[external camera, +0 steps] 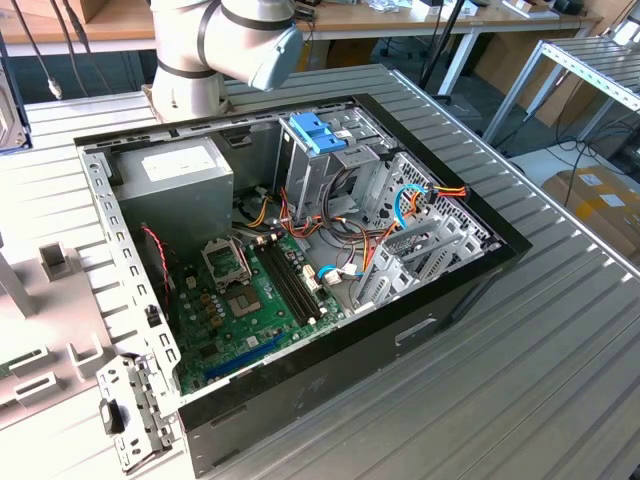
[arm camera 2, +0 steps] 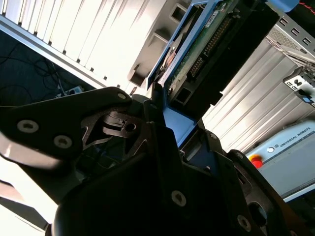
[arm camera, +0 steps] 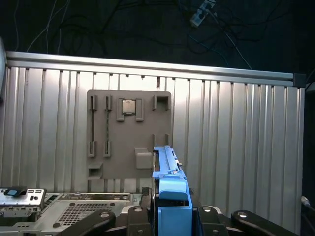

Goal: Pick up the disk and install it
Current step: 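Pick up the disk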

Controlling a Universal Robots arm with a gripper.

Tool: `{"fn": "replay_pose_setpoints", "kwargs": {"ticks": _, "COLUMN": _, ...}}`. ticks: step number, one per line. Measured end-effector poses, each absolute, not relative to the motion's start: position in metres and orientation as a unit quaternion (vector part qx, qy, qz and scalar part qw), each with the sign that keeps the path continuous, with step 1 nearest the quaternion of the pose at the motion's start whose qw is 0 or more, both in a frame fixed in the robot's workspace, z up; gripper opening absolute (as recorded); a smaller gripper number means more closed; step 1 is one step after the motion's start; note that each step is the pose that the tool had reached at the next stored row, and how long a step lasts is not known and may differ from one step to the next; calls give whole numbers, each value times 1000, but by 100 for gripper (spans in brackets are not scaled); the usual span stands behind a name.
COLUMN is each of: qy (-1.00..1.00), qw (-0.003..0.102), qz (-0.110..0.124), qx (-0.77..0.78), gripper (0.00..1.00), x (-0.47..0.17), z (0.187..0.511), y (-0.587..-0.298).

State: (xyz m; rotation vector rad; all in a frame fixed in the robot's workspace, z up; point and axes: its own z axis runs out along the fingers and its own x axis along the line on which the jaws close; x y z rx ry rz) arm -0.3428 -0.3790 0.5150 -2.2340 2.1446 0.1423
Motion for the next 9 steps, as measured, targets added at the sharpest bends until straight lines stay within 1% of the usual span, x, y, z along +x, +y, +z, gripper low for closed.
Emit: {"fn": "replay_pose_setpoints", "kwargs": {"ticks": 9, "qy": 692, "qw": 21, "qz": 46, "qx": -720, "gripper": 37, "x": -338, "z": 514, "y": -383}}
